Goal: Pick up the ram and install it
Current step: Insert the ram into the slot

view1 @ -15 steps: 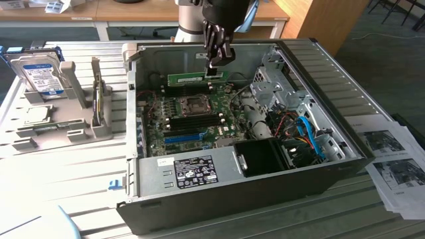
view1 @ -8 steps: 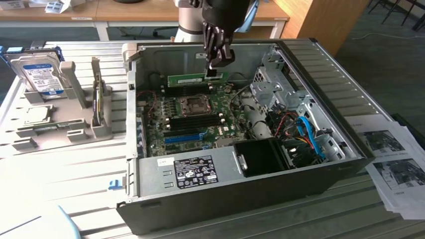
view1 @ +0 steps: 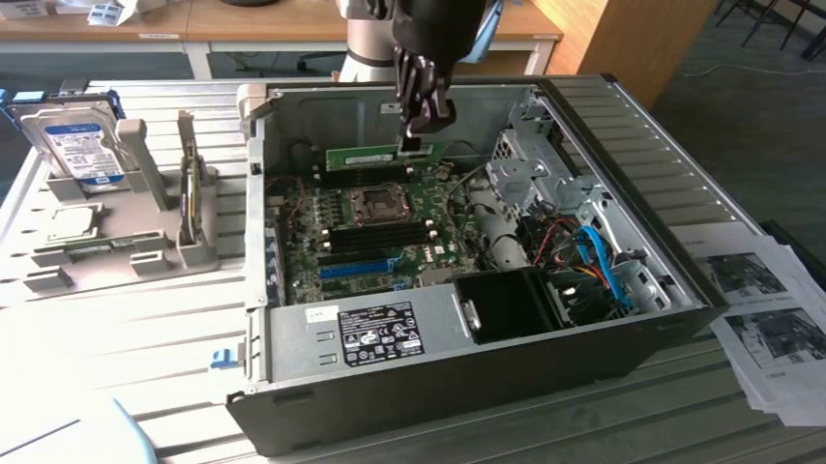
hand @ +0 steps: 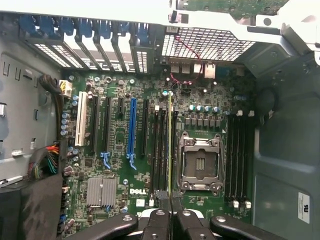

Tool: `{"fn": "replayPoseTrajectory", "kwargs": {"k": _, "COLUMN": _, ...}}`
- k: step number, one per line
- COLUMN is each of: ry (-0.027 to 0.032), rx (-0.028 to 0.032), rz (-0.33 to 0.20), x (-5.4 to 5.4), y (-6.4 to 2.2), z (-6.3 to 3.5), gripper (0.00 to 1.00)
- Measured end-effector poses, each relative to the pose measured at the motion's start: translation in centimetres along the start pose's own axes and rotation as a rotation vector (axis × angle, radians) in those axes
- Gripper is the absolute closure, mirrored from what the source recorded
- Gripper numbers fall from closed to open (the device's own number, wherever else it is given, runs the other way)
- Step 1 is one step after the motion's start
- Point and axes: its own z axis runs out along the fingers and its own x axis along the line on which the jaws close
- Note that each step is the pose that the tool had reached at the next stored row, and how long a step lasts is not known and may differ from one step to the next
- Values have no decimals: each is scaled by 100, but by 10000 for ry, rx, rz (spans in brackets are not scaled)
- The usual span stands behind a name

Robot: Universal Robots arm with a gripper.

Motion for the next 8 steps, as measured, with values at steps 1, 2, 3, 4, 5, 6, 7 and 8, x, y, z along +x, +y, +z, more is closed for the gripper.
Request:
{"fn": "replayPoseTrajectory", "kwargs": {"k": 1, "ry": -1, "rx": 0, "rz": 2, "x": 0, "y": 0, "z": 6, "gripper": 89}}
{"fn": "replayPoseTrajectory", "kwargs": {"k": 2, "ry": 1, "rx": 0, "rz": 3, "x": 0, "y": -1, "z": 10, "gripper": 89}}
{"fn": "replayPoseTrajectory", "kwargs": {"k": 3, "ry": 1, "rx": 0, "rz": 4, "x": 1, "y": -1, "z": 15, "gripper": 89}}
{"fn": "replayPoseTrajectory", "kwargs": {"k": 4, "ry": 1, "rx": -1, "rz": 4, "x": 1, "y": -1, "z": 20, "gripper": 89}}
{"fn": "replayPoseTrajectory", "kwargs": {"k": 5, "ry": 1, "rx": 0, "rz": 4, "x": 1, "y": -2, "z": 24, "gripper": 89}}
{"fn": "replayPoseTrajectory", "kwargs": {"k": 6, "ry": 1, "rx": 0, "rz": 4, "x": 1, "y": -2, "z": 28, "gripper": 89}}
{"fn": "replayPoseTrajectory", "kwargs": {"k": 7, "ry": 0, "rx": 0, "rz": 5, "x": 2, "y": -2, "z": 32, "gripper": 89}}
{"fn": "replayPoseTrajectory", "kwargs": {"k": 8, "ry": 0, "rx": 0, "rz": 6, "x": 2, "y": -2, "z": 37, "gripper": 89}}
